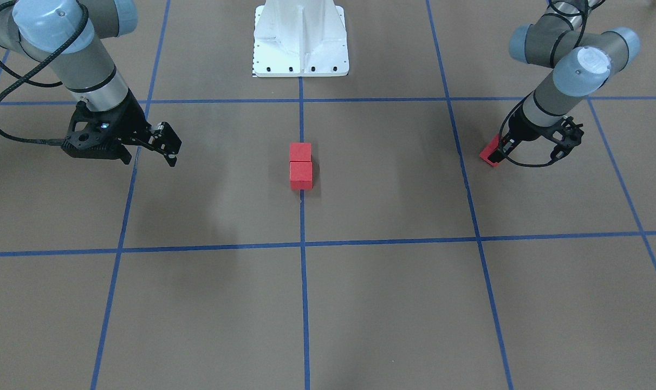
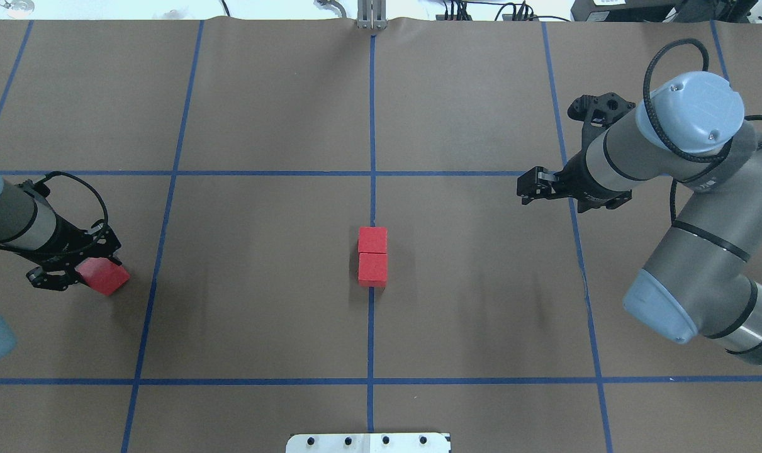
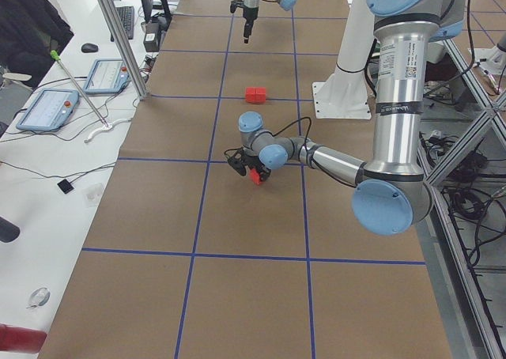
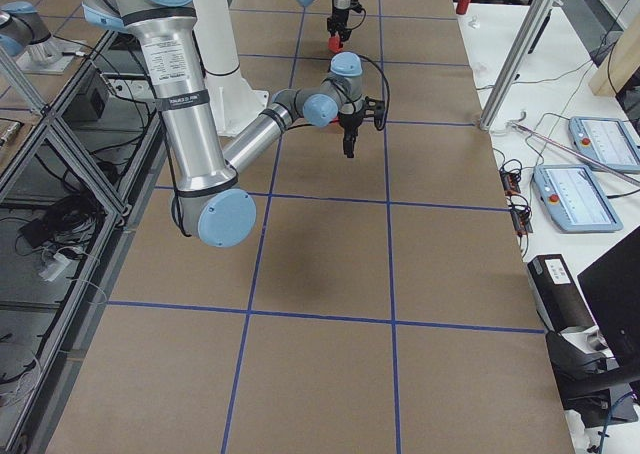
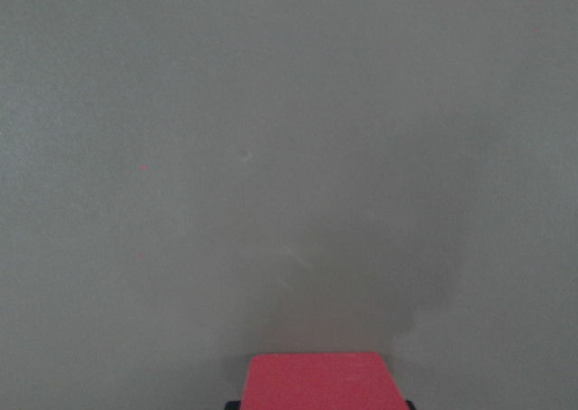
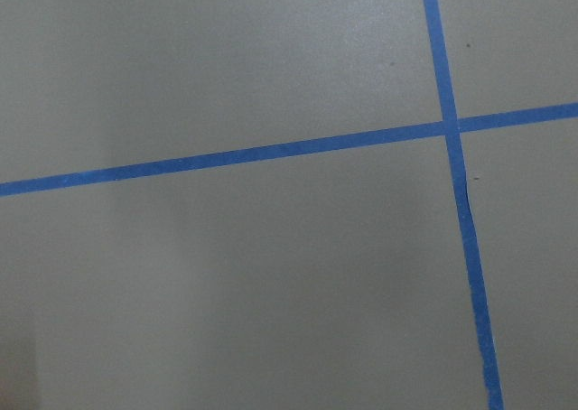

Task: Form red blocks into L shape at center
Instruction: 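Carry the cube with the left gripper toward the center pair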

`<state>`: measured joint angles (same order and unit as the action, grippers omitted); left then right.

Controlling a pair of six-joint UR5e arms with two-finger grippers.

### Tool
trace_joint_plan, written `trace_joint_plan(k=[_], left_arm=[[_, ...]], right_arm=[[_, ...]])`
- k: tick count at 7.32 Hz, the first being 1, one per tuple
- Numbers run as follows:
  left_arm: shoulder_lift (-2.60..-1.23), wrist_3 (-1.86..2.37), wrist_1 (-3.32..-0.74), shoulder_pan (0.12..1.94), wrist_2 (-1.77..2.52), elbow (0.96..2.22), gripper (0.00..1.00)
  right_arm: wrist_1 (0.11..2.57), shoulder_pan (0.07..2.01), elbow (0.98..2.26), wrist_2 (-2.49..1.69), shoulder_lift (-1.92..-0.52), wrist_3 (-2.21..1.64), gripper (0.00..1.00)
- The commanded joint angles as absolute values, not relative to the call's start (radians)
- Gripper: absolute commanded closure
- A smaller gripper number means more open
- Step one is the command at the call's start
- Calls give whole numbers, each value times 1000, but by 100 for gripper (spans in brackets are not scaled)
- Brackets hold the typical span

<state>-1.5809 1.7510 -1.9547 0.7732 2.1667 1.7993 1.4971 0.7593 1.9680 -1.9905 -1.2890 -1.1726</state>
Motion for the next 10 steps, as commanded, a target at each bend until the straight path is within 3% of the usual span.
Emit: trace_joint_plan(k=[1,5,8,10], left_arm=[[-1629,1816,-1848,805,2181,1873,100],[-2001,2137,-1560,709,2120,1818,100],[-2288,2462,-1572,678,2120,1544,100],[-2327,2564,-1615,638,2117,1499,100]], right_arm=[[1497,765,1971,-1991,-1289,-1172,0],[1488,819,1973,-2006,-1359,-1103,0],[1486,887,1965,-2046,-1417,-967,0],[1486,908,1951,-2048,-1428,-928,0]])
